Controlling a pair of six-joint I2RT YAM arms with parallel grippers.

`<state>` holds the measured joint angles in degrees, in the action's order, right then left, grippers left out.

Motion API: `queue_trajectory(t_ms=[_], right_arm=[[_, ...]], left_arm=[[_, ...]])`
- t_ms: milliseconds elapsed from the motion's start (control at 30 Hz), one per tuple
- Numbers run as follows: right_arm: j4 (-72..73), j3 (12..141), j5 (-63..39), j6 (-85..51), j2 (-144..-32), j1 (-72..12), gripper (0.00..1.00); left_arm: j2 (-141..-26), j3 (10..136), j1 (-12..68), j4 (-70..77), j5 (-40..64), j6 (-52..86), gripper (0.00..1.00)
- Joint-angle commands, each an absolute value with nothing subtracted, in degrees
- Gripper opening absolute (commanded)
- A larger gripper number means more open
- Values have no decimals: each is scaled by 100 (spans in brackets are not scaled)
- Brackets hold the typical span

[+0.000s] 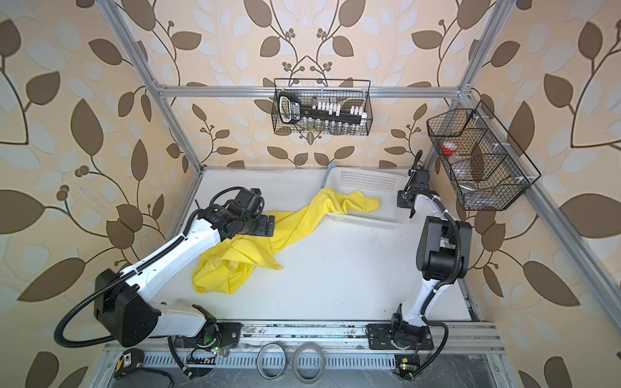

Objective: Fold and stack the trousers
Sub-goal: Place the trousers at the middle-left of the table, then pick up the trousers from the basket.

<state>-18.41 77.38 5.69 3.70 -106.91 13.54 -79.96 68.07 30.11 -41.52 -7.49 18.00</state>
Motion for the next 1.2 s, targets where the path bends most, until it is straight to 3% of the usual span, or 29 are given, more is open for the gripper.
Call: queue_trajectory(t_ms=[0, 400, 667, 767, 833, 900, 967, 1000, 1167], right_arm=[[-2048, 7857, 597, 741, -10827, 1277, 19], [-2048, 7875, 485, 765, -10857, 1261, 19], [-2074, 7879, 416, 747, -10896, 1248, 19], [-2065, 7884, 393, 721, -10907, 1248, 19], [-2065, 7875, 390, 714, -10915, 1245, 19], [-2057, 7866, 421, 720, -10916, 1248, 19], [-2042, 7875, 432, 708, -10943, 1256, 19], [-2043, 7879, 432, 699, -10952, 1256, 19], [-1987, 7906, 616, 644, -10969, 1282, 19]], left_arm=[[-8427, 7041, 3206, -3348, -191, 1333, 99], [-10734, 7802, 3454, -1696, 197, 901, 99], [-11908, 8534, 3481, -1533, 336, 975, 86], [-12084, 8628, 3484, -1518, 277, 1025, 74], [-12199, 8700, 3485, -1607, 231, 1084, 59], [-12234, 8740, 3488, -1773, 167, 1161, 39], [-12112, 8634, 3488, -1816, 143, 1207, 7], [-11971, 8551, 3489, -1849, 111, 1258, 0], [-10946, 7970, 3466, -2412, -512, 1559, 0]])
